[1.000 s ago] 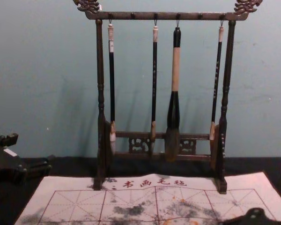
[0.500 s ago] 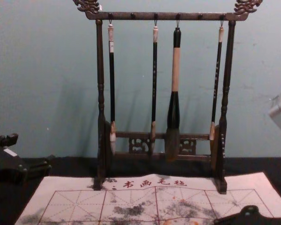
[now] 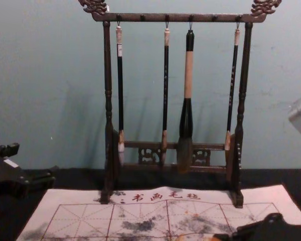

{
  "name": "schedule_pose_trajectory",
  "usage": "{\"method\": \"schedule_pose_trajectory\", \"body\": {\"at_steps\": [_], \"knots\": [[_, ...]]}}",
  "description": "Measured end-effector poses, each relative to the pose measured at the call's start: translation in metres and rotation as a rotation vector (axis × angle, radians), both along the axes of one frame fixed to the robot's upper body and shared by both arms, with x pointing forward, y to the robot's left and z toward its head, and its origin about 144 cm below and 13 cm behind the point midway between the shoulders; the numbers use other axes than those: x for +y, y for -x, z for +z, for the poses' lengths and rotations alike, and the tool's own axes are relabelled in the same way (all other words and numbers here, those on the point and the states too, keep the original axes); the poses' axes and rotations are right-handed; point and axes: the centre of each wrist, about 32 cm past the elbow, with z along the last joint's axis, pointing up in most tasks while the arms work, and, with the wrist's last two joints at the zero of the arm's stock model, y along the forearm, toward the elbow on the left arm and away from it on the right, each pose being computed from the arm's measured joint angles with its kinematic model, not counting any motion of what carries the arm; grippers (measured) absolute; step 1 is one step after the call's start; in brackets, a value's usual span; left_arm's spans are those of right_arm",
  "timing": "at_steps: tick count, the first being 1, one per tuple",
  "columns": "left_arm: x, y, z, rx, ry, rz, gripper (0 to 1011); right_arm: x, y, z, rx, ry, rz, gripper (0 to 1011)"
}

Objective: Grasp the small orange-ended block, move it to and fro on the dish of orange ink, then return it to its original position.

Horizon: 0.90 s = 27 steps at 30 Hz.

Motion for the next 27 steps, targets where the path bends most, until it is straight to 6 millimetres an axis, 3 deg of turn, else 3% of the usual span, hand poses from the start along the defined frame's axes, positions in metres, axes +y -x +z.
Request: {"method": "schedule_pose_trajectory", "body": {"at_steps": [17, 27], "knots": [[0.000, 0.000, 0.000, 0.000, 0.000, 0.000, 1001, -0.018, 0.009, 0.007, 0.007, 0.005, -0.035, 82], [0.000, 0.000, 0.000, 0.000, 0.000, 0.000, 1001, -0.019, 0.017, 0.011, 0.015, -0.005, -0.012, 82]]}}
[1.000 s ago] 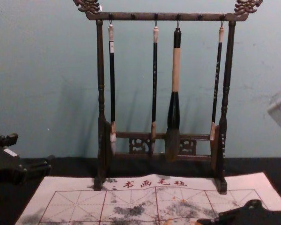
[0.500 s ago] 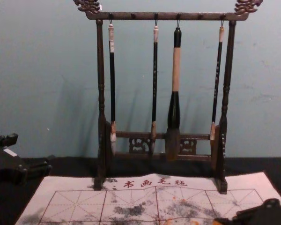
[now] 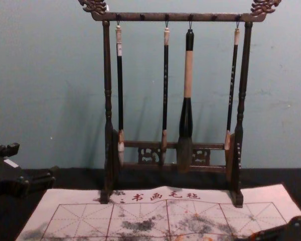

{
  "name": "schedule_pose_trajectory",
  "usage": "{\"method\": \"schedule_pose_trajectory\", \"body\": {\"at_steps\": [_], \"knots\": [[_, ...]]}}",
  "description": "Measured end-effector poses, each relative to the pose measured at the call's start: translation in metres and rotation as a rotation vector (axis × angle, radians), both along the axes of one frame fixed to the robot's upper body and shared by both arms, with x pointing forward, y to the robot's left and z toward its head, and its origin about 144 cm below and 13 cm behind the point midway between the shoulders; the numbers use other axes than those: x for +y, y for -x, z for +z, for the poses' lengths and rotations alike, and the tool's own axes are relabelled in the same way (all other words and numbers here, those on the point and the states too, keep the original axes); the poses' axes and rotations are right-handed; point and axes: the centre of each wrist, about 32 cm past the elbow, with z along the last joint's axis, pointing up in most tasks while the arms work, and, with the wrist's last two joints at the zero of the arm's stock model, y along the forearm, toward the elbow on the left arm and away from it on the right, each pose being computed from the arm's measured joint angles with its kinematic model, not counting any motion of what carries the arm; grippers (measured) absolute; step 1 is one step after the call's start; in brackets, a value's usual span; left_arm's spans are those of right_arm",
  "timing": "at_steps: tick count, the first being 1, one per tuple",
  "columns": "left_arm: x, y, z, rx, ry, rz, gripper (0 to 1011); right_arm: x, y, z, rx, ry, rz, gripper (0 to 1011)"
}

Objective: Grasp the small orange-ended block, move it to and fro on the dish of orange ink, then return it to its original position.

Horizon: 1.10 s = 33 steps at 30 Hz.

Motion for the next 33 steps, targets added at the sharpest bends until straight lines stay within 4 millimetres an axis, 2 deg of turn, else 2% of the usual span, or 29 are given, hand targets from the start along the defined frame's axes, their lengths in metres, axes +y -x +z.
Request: {"method": "schedule_pose_trajectory", "body": {"at_steps": [16, 33], "knots": [[0.000, 0.000, 0.000, 0.000, 0.000, 0.000, 1001, 0.007, 0.007, 0.000, 0.019, -0.011, 0.068, 82], [0.000, 0.000, 0.000, 0.000, 0.000, 0.000, 1001, 0.011, -0.004, -0.004, 0.016, 0.000, 0.059, 82]]}}
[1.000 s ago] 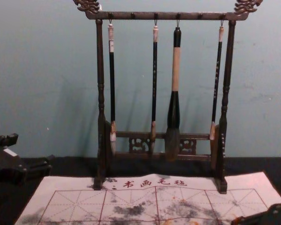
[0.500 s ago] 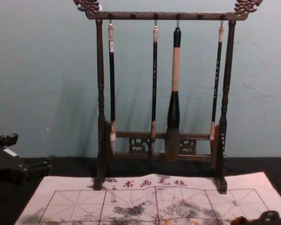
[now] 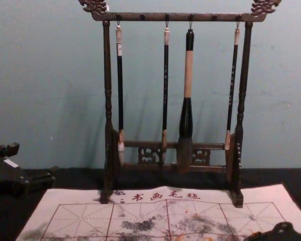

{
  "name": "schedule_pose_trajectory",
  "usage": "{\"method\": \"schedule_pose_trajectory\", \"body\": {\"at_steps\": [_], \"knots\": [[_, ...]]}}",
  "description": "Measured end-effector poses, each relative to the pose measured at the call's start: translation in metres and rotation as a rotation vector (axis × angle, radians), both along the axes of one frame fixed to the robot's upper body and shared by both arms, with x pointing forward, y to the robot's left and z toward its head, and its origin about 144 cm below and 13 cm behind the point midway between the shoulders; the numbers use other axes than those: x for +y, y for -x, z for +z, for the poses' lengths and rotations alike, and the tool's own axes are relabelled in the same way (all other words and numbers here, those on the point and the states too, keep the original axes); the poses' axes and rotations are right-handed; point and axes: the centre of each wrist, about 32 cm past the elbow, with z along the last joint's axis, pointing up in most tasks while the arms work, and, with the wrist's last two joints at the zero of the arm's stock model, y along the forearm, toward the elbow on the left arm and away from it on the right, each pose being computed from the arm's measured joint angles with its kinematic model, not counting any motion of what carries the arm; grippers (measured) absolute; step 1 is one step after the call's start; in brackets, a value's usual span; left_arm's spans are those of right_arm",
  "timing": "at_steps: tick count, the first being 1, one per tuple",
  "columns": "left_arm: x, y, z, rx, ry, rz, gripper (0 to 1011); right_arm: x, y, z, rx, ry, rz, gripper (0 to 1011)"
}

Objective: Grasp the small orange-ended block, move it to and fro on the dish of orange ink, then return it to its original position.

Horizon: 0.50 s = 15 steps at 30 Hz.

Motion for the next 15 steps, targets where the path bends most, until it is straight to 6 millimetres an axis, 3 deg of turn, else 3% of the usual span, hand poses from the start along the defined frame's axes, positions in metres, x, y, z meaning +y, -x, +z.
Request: {"method": "schedule_pose_trajectory", "body": {"at_steps": [15], "knots": [[0.0000, 0.0000, 0.0000, 0.000, 0.000, 0.000, 1001, -0.0079, -0.0070, 0.0021, -0.011, 0.004, -0.050, 82]]}}
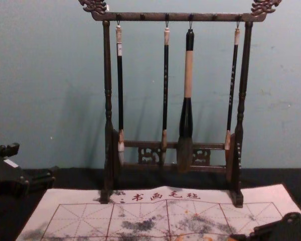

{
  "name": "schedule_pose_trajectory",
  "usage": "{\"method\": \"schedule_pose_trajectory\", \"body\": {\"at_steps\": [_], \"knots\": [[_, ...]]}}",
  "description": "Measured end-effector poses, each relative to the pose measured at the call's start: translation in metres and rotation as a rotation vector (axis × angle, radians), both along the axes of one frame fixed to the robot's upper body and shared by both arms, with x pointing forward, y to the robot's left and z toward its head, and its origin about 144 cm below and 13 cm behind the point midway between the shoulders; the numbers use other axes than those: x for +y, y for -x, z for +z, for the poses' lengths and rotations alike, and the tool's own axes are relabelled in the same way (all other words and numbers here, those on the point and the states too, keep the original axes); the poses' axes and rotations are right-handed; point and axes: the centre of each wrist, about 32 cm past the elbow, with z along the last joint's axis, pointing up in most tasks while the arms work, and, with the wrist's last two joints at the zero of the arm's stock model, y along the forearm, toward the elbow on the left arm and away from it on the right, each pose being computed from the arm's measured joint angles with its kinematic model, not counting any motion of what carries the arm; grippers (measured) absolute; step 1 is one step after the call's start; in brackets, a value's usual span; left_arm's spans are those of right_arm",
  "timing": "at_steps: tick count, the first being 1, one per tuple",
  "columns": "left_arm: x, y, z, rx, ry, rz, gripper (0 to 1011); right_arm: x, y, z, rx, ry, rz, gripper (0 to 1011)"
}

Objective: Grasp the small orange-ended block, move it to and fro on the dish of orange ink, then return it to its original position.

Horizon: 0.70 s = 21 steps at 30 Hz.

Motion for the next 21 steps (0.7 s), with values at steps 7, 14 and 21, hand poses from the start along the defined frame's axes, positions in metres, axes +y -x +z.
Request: {"method": "schedule_pose_trajectory", "body": {"at_steps": [7, 14, 21], "knots": [[0.000, 0.000, 0.000, 0.000, 0.000, 0.000, 1001, -0.006, 0.001, 0.001, 0.000, 0.002, -0.020, 82], [0.000, 0.000, 0.000, 0.000, 0.000, 0.000, 1001, -0.010, 0.005, 0.003, 0.004, 0.003, -0.026, 82], [0.000, 0.000, 0.000, 0.000, 0.000, 0.000, 1002, -0.011, 0.012, 0.003, 0.013, 0.004, -0.009, 82]]}}
